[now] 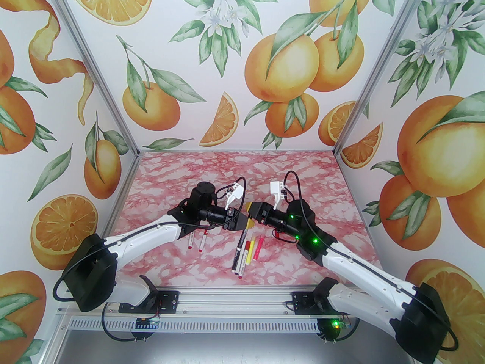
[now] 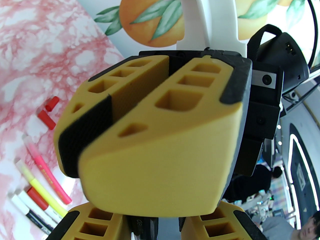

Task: Open the pen caps

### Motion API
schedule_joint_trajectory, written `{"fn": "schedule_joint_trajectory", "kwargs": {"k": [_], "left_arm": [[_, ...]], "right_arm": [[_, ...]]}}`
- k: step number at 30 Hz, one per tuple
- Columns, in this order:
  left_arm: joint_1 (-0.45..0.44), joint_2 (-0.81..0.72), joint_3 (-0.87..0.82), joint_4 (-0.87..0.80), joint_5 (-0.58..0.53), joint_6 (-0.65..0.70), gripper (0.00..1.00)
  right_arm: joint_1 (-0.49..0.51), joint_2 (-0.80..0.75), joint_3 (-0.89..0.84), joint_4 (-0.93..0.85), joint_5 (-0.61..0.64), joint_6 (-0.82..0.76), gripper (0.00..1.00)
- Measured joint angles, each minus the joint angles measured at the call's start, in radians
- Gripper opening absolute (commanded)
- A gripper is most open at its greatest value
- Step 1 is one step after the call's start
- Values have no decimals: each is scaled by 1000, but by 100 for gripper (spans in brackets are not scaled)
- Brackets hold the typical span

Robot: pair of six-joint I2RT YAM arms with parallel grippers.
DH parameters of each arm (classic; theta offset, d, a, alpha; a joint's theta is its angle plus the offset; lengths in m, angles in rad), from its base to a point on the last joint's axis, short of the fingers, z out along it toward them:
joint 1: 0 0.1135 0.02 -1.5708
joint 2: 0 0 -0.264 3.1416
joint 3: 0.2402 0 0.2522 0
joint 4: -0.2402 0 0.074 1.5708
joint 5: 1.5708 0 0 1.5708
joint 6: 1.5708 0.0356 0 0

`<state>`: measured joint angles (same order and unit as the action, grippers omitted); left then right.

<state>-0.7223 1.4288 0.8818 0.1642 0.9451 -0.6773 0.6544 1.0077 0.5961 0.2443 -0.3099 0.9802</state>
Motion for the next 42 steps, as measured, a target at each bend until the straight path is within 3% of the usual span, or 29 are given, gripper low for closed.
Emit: {"fn": "schedule_joint_trajectory", "kwargs": {"k": [6,9,19,26,42], "left_arm": [[-10,12,0,16,-1,-7,32],[-11,16,0,23,-1,-15,20],[-12,15,0,13,-3,13,0],[-14,-14,-11,-44,-31,89,0],[-57,-48,-63,-8,-109,175,0]], "right_arm": [[2,0,0,47,-1,17,13],[3,1,-1,62,-3,23,13],[3,14,-3,66,0,26,11],[15,13,-6,59,7,18,6],[34,-61,-6,-56,50,-17,0]]}}
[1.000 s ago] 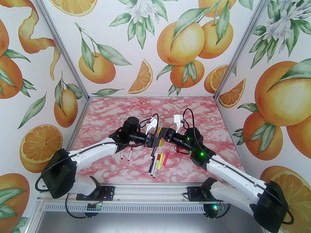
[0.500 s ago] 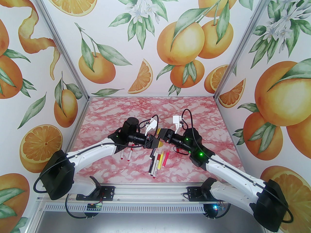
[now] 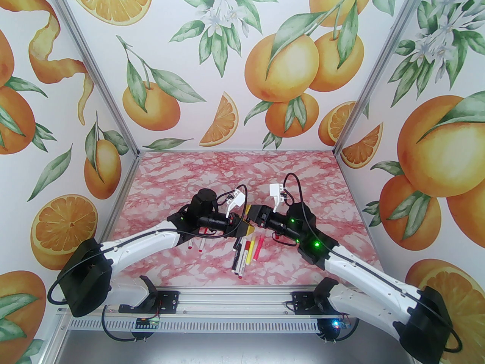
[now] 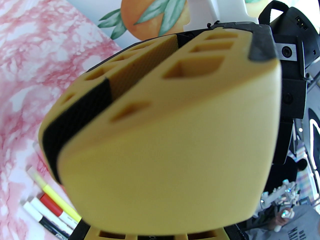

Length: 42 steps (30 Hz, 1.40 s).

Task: Open the pen caps

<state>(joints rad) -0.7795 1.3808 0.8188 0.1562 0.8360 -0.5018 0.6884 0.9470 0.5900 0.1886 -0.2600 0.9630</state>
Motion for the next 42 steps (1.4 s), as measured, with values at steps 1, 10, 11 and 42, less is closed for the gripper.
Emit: {"fn": "schedule_joint_trajectory", "kwargs": {"k": [1,10,11,42], "left_arm": [[-1,0,0,5,-2,5,0],[-13,1,5,24,-31,14,0],[-15,2,8,24,-36,14,0],[-54,22,14,-66,-95,117,0]], "right_arm": [[0,-8,0,-7,7,-3,0],[5,-22,0,-5,53,-10,0],[5,-22,0,-2,59,-10,0],[-71,1,49,-23,119,-9,0]]}}
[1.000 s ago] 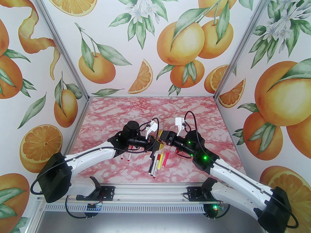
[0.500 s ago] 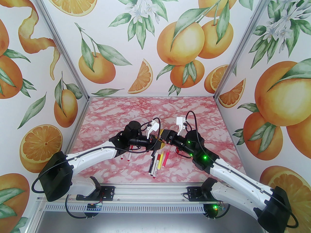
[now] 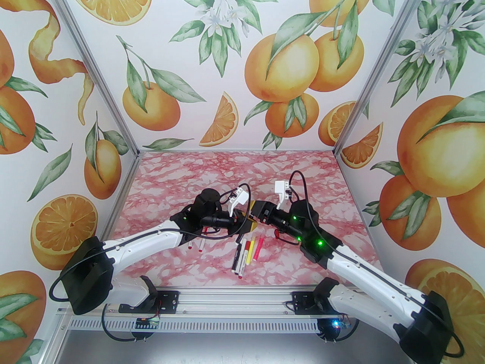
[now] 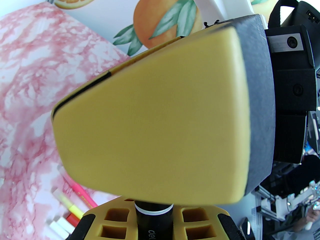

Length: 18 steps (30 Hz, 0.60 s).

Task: Open the pen caps

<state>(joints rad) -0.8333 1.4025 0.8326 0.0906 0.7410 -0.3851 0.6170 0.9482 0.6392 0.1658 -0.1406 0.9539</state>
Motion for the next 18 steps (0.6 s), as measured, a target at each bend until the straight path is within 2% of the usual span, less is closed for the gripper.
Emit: {"fn": "schedule_joint_trajectory", "kwargs": {"k": [2,10,14,18], "left_arm": [[-29,9,-20,-56,33,4,0],[-44,14,-30,-117,77,14,0],[-37,1,-30,-125,70,10,0],[-6,-53,-30,-141,20,0,0]], "right_arm": [[-87,-2,34,67,97,4,0],[-135,-8,69,138,140,10,0],[-135,-8,71,95,142,-8,0],[-140,-8,95,-52,137,-59,0]]}}
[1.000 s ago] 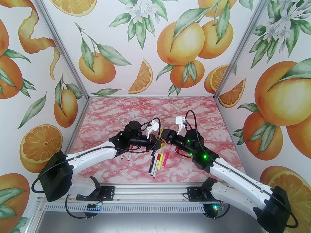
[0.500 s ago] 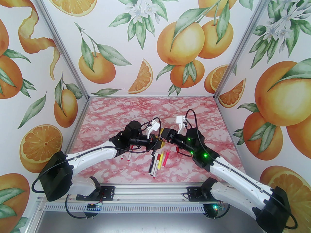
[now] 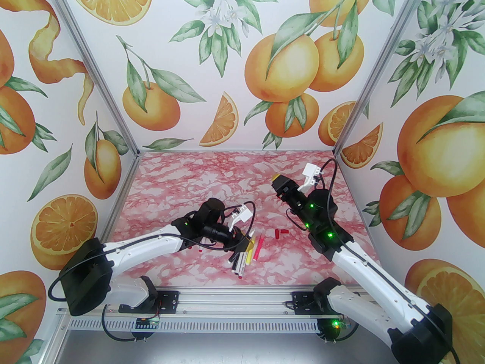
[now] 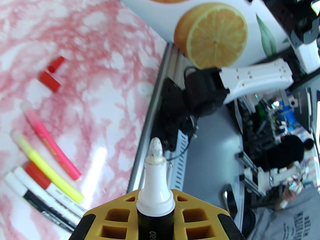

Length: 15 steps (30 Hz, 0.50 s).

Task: Open the pen caps

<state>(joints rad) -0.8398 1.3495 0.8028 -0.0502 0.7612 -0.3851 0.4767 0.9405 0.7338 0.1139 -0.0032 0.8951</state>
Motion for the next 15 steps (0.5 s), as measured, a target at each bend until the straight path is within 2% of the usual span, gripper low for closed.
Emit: {"fn": "schedule_joint_trajectory", "kwargs": {"k": [10,15], "left_arm": [[84,-114,11,-174,-280,42,0],[117,-137,11,-264,-389,55,0]], "right_arm": [[0,2,40,-490,1,-186,7],[0,43,31,-665,18,-241,7]]}}
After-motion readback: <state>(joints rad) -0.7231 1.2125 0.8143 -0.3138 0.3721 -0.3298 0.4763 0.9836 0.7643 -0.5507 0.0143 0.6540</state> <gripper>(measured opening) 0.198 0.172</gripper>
